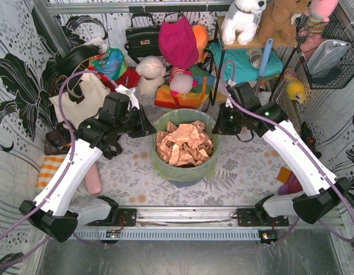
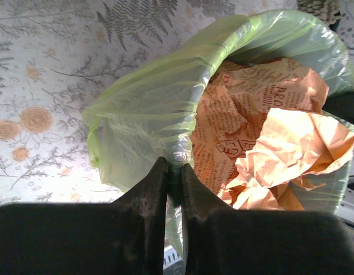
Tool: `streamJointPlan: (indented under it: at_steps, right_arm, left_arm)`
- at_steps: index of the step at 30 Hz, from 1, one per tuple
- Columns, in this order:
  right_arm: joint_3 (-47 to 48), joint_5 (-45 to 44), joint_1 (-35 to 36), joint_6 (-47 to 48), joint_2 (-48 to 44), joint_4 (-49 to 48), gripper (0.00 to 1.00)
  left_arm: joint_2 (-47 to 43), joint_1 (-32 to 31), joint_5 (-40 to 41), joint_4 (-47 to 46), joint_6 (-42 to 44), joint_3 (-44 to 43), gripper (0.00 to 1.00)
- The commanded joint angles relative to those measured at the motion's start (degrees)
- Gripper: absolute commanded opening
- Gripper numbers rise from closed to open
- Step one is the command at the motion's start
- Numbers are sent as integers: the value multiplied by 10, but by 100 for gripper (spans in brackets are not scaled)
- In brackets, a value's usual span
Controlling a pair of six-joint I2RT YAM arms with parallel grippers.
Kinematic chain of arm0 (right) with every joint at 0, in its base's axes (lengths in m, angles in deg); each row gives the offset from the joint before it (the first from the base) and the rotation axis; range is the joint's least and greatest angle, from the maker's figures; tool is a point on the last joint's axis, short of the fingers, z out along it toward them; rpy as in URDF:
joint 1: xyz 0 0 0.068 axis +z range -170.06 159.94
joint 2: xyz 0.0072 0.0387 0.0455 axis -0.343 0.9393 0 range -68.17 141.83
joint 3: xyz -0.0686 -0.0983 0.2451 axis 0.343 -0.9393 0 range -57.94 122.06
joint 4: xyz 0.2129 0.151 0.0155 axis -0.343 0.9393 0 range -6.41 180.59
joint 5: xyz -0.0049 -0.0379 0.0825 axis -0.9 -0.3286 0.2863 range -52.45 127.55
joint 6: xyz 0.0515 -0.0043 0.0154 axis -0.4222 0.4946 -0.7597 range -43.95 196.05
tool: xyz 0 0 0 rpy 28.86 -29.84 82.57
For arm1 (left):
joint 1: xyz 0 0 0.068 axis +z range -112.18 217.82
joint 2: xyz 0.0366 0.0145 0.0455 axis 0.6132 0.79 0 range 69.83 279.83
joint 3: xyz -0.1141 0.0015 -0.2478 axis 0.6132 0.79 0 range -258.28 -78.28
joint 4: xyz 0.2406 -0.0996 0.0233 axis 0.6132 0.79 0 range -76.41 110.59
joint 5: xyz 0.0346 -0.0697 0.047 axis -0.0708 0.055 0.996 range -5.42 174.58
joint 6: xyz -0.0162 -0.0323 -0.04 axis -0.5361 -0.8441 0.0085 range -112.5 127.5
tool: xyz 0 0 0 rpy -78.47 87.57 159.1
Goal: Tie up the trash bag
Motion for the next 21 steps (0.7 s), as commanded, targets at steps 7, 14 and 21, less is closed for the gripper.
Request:
streamJointPlan:
  at_steps: [7,14,21]
  right_arm:
    - [74,-104,-1,15,58,-61,6]
    - [95,-116,-1,13,42,-59,45]
    - [116,-168,-1,2,-1,-19,55]
  left_arm:
    - [25,-1,45,-37,16,-23,14]
    - [2,-1,54,-38,-2,-33,38]
    - [-44,-1,142,-31,-30,-26,49]
